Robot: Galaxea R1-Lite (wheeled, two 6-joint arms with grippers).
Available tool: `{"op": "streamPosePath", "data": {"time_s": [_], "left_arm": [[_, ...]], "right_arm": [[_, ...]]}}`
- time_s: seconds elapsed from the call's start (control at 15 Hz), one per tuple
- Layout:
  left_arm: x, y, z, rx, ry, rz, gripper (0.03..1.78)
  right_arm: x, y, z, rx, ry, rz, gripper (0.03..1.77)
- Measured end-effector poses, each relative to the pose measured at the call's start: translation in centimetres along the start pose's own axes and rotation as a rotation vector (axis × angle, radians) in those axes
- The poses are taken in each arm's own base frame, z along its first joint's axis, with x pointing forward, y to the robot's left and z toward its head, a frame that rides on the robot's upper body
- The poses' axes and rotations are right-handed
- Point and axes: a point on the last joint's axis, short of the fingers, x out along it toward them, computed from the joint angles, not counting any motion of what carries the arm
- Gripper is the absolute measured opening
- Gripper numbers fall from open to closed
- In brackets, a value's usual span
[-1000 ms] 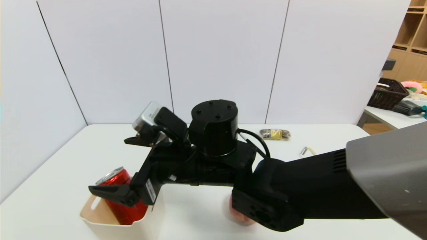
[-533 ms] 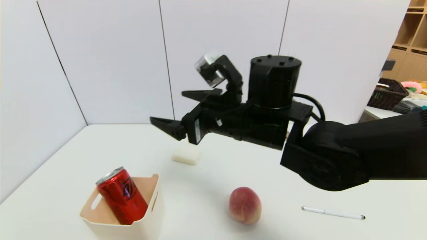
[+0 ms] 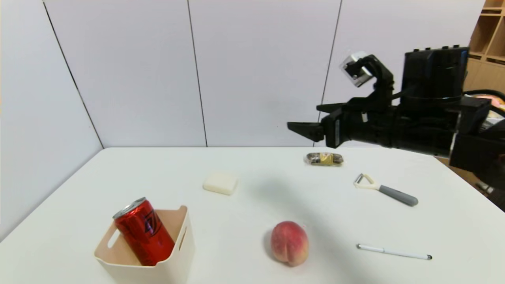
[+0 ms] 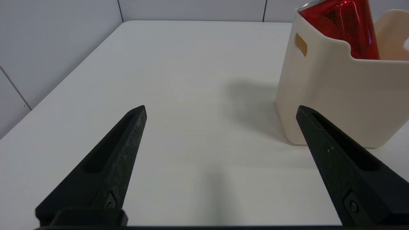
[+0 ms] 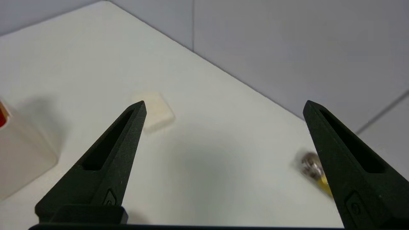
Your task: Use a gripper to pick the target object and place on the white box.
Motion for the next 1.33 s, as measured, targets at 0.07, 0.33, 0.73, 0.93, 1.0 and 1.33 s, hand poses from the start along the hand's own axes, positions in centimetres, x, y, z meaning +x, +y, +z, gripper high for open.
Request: {"op": "streamPosePath", "data": {"time_s": [0.07,0.33,0.73,0.93,1.0,1.33], "left_arm": [[0.0,0.0,0.0,0.000,0.000,0.000,1.69],[0.0,0.0,0.0,0.000,0.000,0.000,1.69],[0.0,0.0,0.0,0.000,0.000,0.000,1.69],[0.0,0.0,0.0,0.000,0.000,0.000,1.69],[0.0,0.0,0.0,0.000,0.000,0.000,1.69],[0.0,0.0,0.0,0.000,0.000,0.000,1.69]], "right_arm": [[-1.6,-0.7,-0.3,0.012,0.024,-0.035,1.69],[-8.0,-2.3,-2.6,0.041,0.064,-0.171,1.69],[-17.1,-0.7,-5.6,0.042,-0.001,-0.349,1.69],[-20.6,0.9,-6.7,0.029,-0.077,-0.430,1.69],[-21.5,1.4,-7.0,0.025,-0.109,-0.458,1.69],[-24.5,4.3,-10.4,-0.041,-0.298,-0.527,1.69]]}}
